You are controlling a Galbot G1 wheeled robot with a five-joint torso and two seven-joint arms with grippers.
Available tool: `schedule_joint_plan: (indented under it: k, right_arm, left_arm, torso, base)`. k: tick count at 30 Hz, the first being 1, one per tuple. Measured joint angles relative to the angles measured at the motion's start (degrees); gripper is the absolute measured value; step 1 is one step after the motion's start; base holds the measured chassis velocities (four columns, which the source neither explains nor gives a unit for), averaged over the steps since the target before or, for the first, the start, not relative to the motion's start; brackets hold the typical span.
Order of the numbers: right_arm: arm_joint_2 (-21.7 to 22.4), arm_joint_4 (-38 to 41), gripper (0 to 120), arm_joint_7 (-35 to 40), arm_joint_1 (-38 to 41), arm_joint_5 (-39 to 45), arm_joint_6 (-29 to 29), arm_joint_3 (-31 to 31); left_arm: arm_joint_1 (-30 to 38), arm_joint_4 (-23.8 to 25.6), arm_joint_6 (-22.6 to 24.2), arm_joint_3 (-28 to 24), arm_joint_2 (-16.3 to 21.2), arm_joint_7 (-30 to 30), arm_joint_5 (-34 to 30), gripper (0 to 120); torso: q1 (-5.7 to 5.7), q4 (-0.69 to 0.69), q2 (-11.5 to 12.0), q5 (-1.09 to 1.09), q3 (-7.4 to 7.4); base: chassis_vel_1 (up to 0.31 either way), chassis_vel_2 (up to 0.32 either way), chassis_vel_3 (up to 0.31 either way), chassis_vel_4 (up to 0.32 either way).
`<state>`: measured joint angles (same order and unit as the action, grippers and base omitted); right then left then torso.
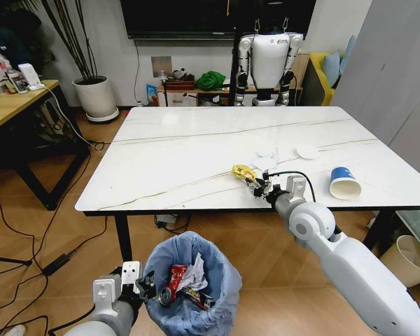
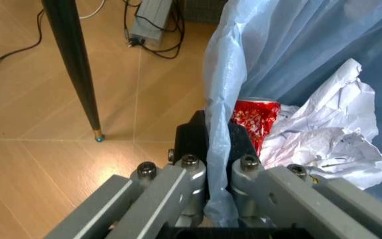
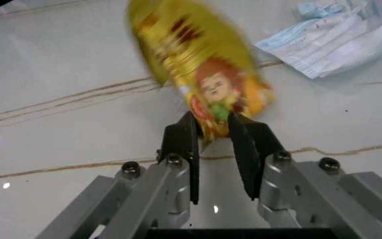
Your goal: Pick up the trash bin and place the trash from the table into it.
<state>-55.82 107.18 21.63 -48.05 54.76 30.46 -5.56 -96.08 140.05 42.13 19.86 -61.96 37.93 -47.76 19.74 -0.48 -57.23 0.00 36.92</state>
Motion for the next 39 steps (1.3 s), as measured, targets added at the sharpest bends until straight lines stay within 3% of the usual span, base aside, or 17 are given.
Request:
schedule_joint_plan:
  k: [4,11,20,26,31,39]
  right_arm:
    - [0.0,0.7,0,0.2,-0.5,0.1,-0.2,-0.8]
    - [1.1,5.9,0,0.5,-2.8,0.5,-0.1,-3.8]
    - [4.8,22.0,0,0.4,-9.7,3.4,1.9,-7.9]
    - [6.6,29.5,0,-0.2,-15.0,4.0,3.8,-5.7]
    - [8.2,32.5,0,-5.9,-20.3,1.4,4.7,-4.8]
    - [11.2,36.2,0,-9.1,-21.0,0.7,5.4,1.1]
  left_arm:
    - [0.1,-0.1,0.0,0.1,0.0,-0.1,0.0,0]
    - [0.2,-0.2,0.0,0.5,0.2,-0.1,-0.1,0]
    - [0.7,-0.7,0.0,0.8,-0.3,1.2,-0.1,0]
    - [0.9,-0.7,0.0,0.6,-0.6,1.9,-0.1,0]
    - [0.9,-0.7,0.0,0.5,-1.1,2.3,0.0,0]
    - [0.7,-0.7,0.0,0.2,-2.2,2.8,0.9,0]
  torso:
    - [0.0,0.0,0.0,0.0,0.0]
    - [0.0,0.0,0.0,0.0,0.0]
    - [0.0,0.0,0.0,0.0,0.0]
    - [0.0,0.0,0.0,0.0,0.0]
    - [0.0,-0.01,0.0,0.0,-0.01]
    - [0.0,0.01,0.0,0.0,0.0]
  base:
    - [0.0,0.0,0.0,0.0]
    - [0.0,0.0,0.0,0.0]
    - [0.0,0.0,0.0,0.0]
    - [0.0,0.0,0.0,0.0]
    - [0.0,0.0,0.0,0.0]
    - [0.0,0.0,0.0,0.0]
